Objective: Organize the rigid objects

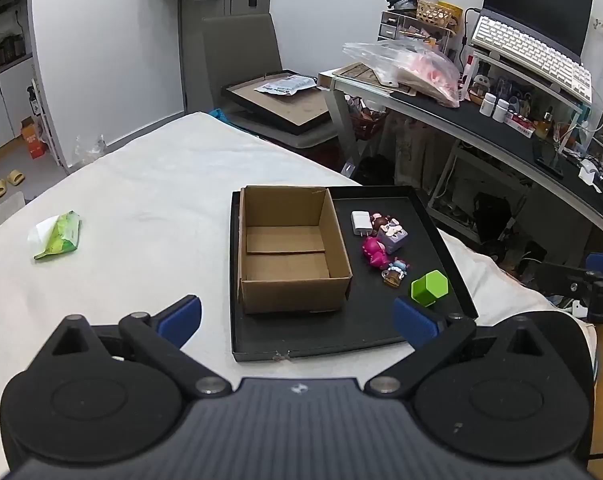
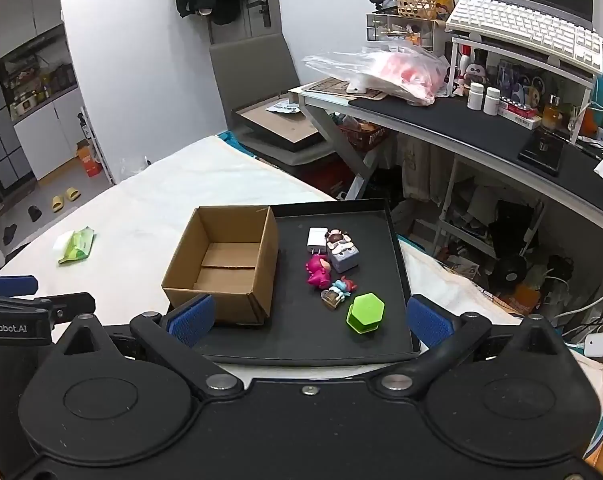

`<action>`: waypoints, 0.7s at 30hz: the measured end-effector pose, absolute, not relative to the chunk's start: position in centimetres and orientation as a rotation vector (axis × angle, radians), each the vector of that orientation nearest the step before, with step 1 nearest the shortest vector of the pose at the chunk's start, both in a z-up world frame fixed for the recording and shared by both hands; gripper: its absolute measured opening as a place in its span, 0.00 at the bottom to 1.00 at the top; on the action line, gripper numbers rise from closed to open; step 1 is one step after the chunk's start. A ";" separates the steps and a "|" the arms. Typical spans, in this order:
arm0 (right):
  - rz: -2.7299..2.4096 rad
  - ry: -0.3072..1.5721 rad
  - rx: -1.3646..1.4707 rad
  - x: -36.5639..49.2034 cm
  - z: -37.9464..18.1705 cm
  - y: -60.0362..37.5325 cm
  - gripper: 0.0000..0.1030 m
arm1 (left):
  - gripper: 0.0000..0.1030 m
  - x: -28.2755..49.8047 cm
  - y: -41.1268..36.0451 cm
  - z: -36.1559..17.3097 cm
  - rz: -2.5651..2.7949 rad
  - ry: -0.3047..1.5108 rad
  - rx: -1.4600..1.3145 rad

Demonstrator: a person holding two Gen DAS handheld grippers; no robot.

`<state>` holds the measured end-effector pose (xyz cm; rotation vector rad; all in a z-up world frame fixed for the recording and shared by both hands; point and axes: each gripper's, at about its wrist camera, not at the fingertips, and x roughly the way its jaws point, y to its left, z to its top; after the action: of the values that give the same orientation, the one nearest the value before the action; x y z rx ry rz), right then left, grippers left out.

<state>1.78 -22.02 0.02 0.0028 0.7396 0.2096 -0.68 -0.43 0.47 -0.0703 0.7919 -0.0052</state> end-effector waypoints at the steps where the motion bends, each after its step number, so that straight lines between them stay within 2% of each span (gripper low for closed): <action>1: 0.210 0.740 0.001 1.8 0.0 -22.0 1.00 | 0.99 -0.7 -0.5 0.5 -0.006 0.791 -0.070; 21: 0.185 0.732 0.002 1.6 0.1 -22.3 1.00 | 0.99 -1.1 -0.2 1.0 -0.008 0.777 -0.072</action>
<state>1.56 -22.28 0.06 0.0018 0.7323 0.1847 -1.08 -0.21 1.04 -0.0719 0.7774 -0.0079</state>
